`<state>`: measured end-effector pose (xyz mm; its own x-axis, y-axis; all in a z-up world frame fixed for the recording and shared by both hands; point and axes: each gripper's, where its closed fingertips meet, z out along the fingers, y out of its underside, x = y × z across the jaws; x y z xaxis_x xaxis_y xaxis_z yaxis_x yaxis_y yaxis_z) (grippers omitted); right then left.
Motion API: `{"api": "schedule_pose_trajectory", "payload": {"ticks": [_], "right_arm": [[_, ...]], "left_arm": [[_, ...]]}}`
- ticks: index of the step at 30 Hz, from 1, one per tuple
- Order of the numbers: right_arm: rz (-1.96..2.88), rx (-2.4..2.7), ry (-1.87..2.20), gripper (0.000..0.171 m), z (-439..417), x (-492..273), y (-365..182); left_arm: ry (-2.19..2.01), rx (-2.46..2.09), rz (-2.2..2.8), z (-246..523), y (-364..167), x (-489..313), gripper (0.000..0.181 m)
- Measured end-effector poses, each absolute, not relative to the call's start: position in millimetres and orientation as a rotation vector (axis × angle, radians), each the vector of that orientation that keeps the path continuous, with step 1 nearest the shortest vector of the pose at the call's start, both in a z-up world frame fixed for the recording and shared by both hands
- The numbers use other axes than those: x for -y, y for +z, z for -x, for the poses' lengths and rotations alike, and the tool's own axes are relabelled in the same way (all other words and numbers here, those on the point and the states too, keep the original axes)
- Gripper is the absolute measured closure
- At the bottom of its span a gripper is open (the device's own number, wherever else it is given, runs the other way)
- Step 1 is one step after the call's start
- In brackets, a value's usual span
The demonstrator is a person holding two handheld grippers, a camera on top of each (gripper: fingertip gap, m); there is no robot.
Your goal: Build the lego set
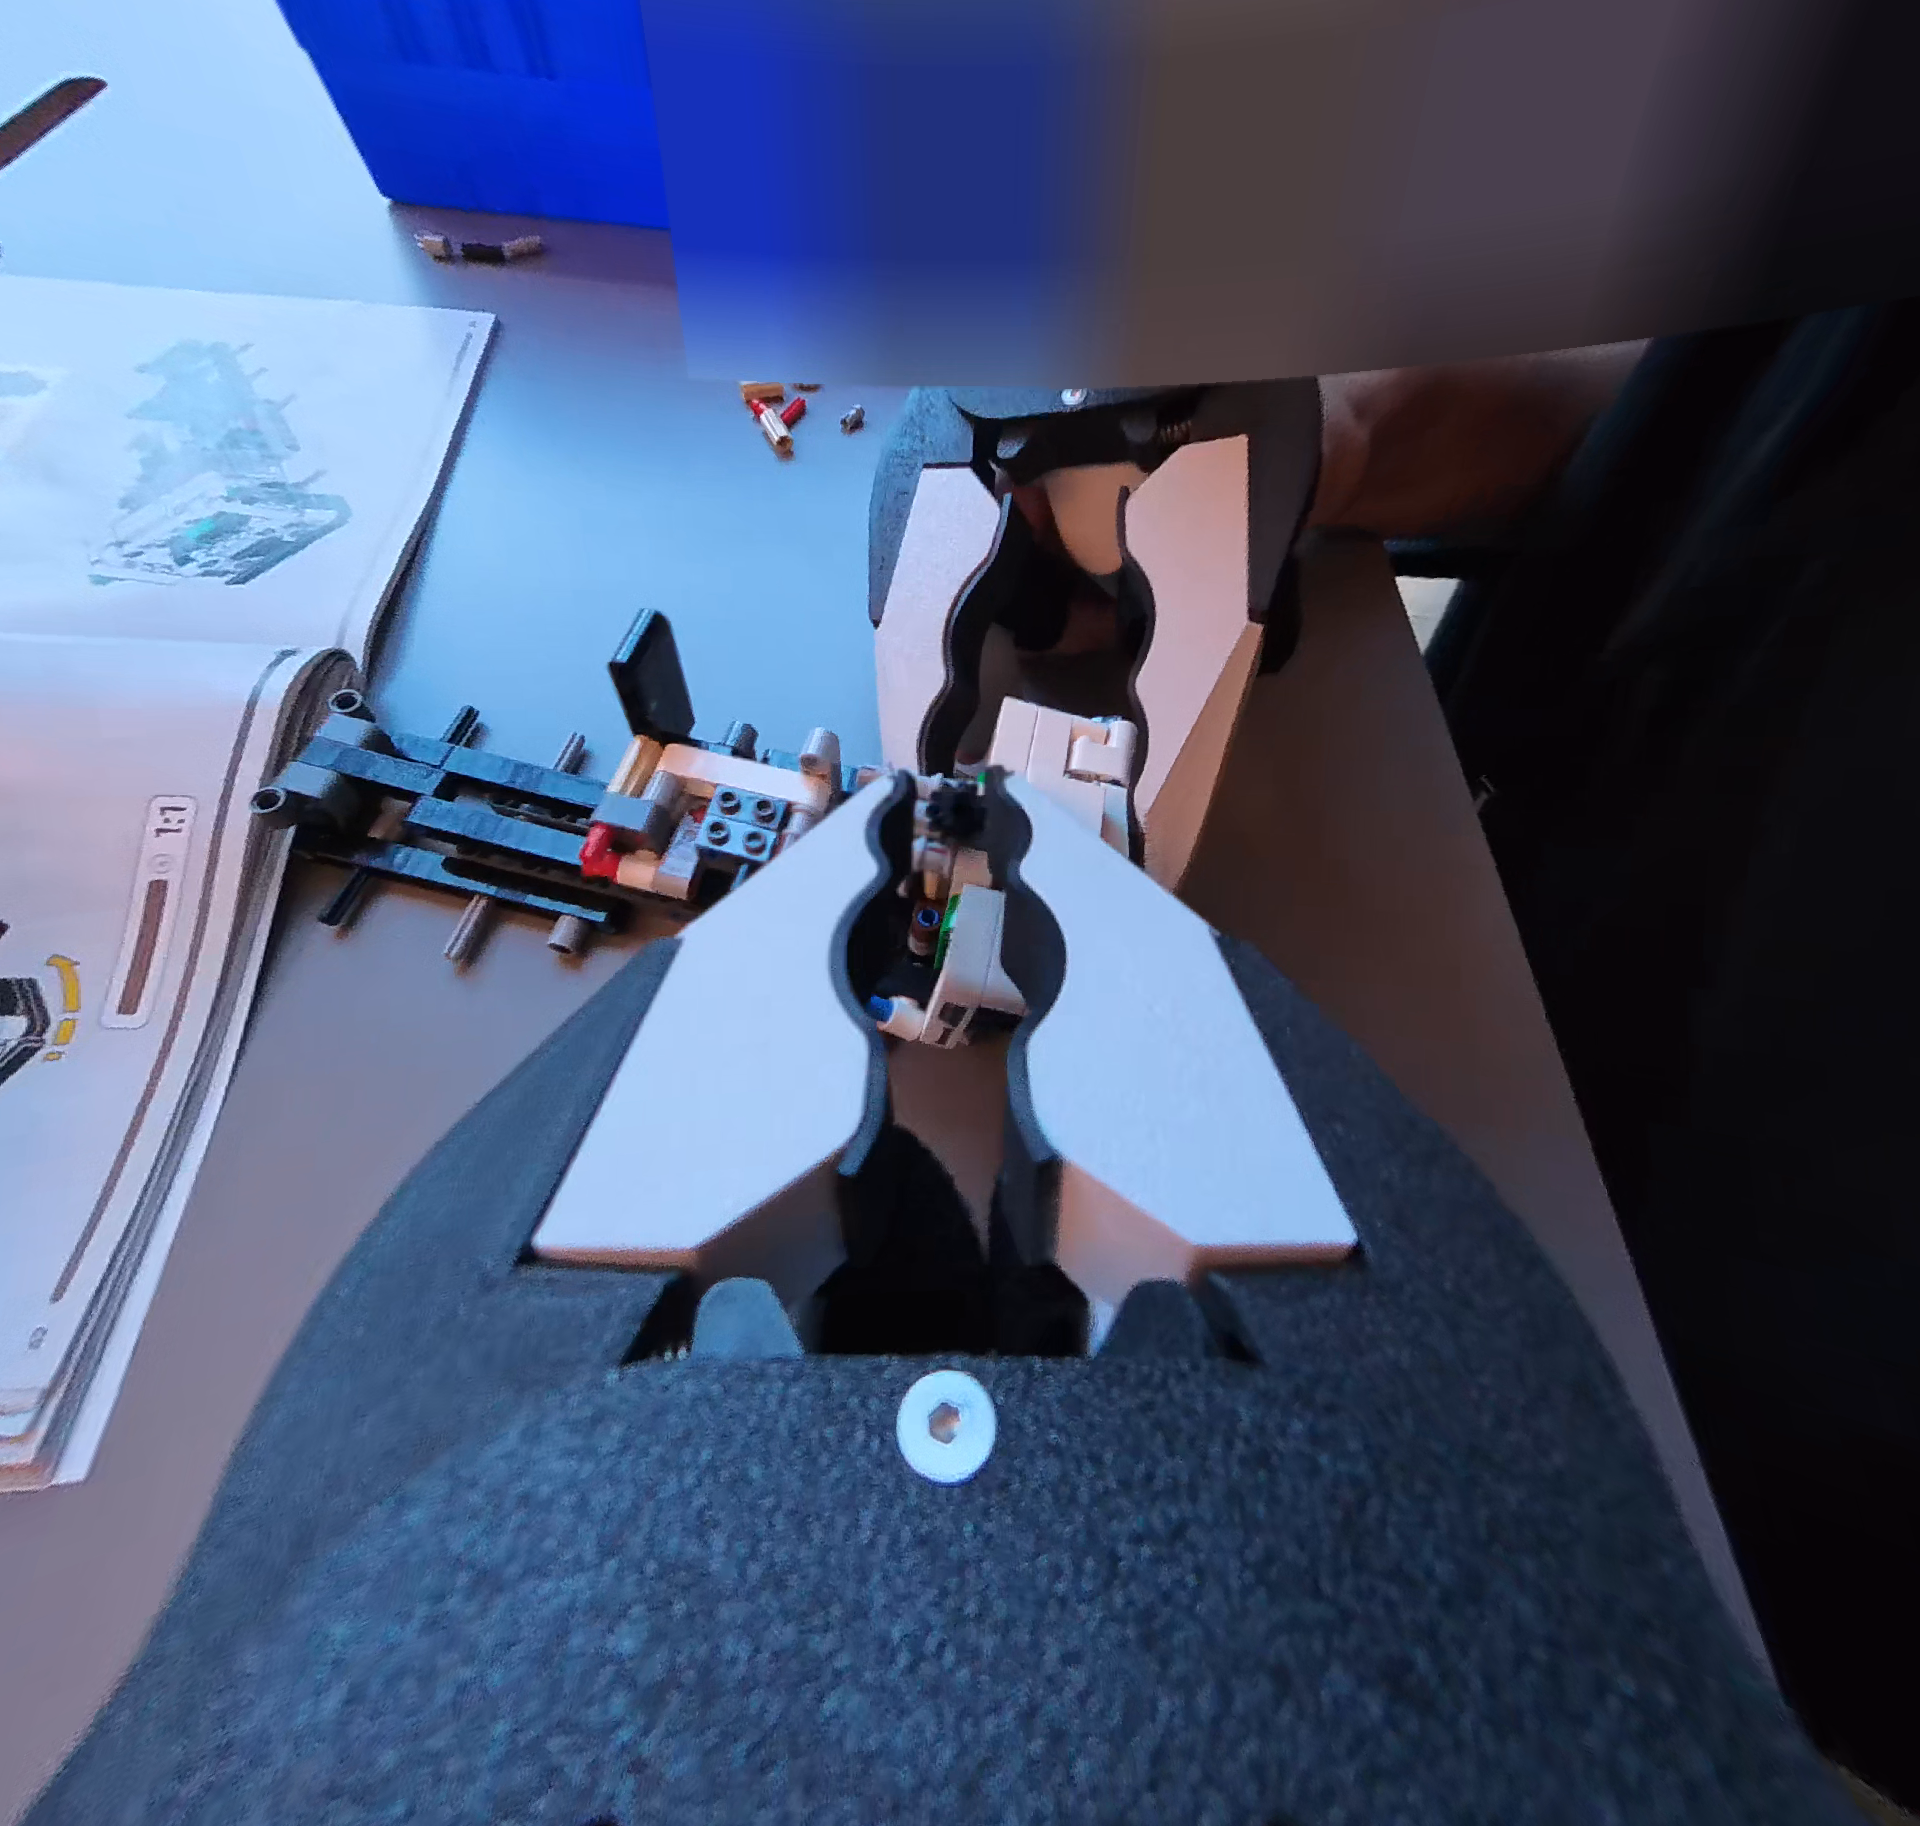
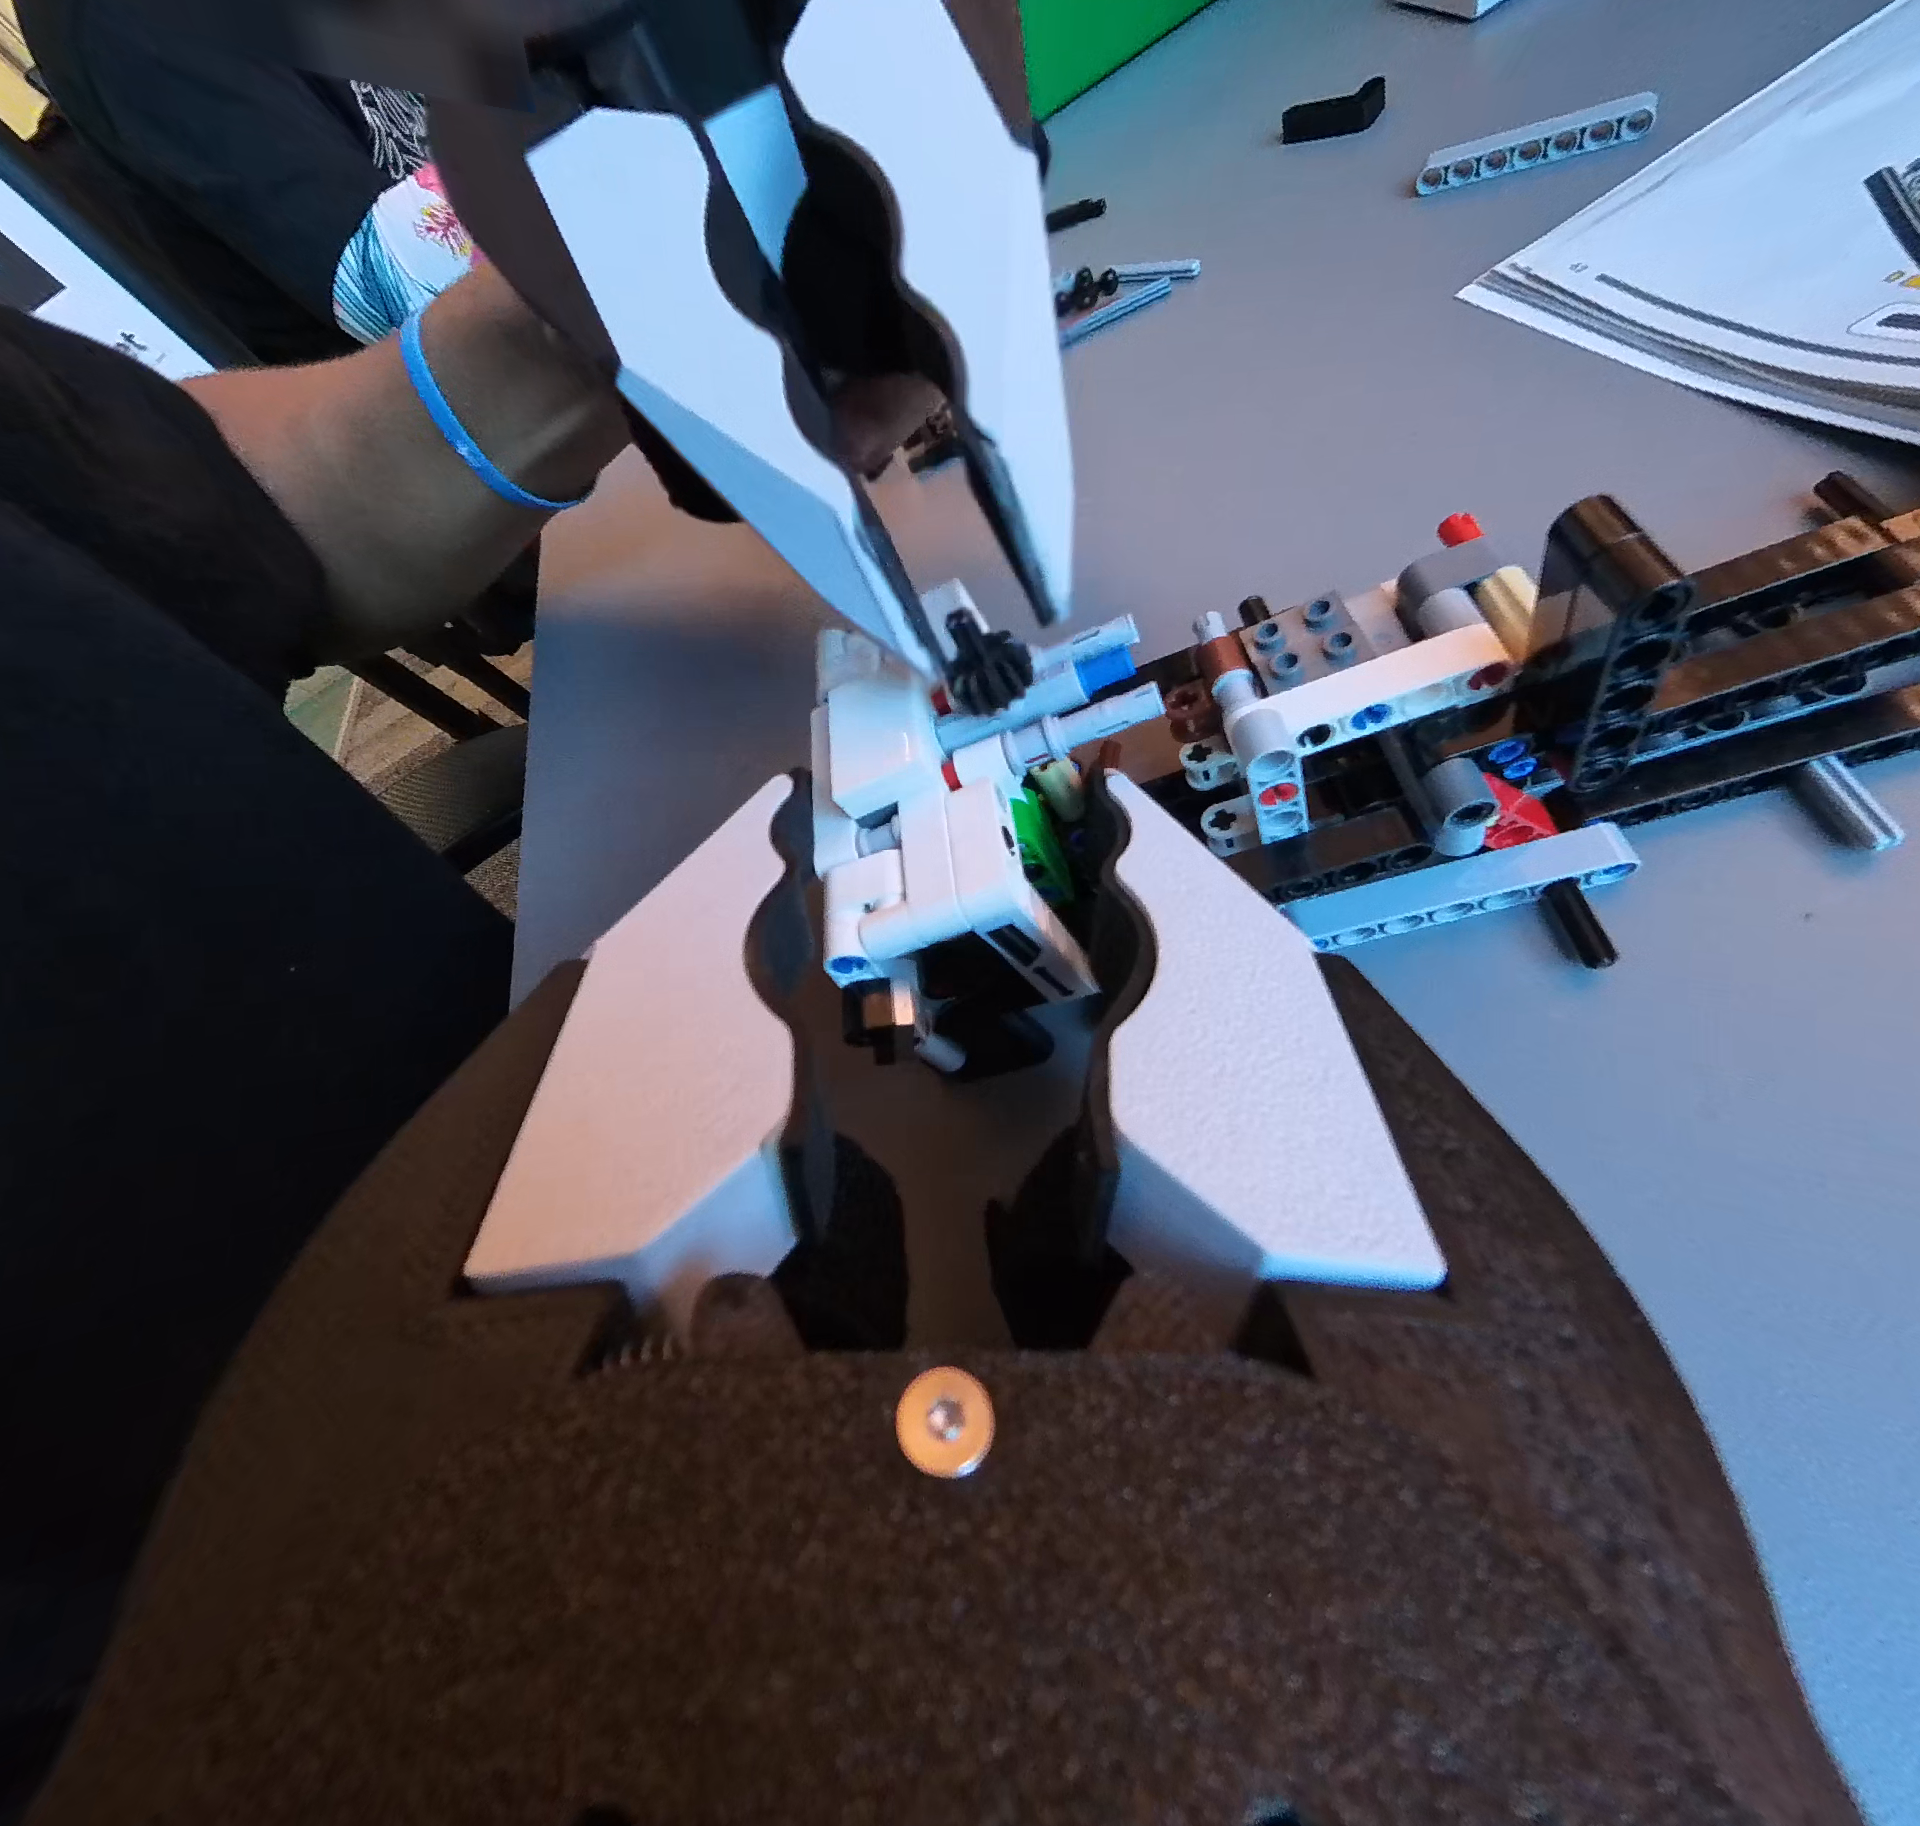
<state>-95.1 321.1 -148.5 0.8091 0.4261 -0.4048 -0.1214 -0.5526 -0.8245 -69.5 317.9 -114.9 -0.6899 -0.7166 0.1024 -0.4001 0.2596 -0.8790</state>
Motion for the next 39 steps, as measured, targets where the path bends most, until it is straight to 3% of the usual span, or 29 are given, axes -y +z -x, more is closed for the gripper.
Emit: {"api": "schedule_pose_trajectory", "payload": {"ticks": [10,24,39], "right_arm": [[2.041,0.225,0.727,0.12,95.0,-320.9,-148.5],[2.042,0.225,0.728,0.12,94.5,-320.5,-148.7],[2.044,0.226,0.727,0.12,93.8,-320.1,-148.8]], "left_arm": [[-1.415,-2.183,0.988,68.6,-110.0,-314.0,0.181],[-1.33,-2.214,0.931,69.0,-113.9,-314.8,0.181],[-0.891,-2.17,1.007,68.3,-116.1,-320.1,0.181]]}}
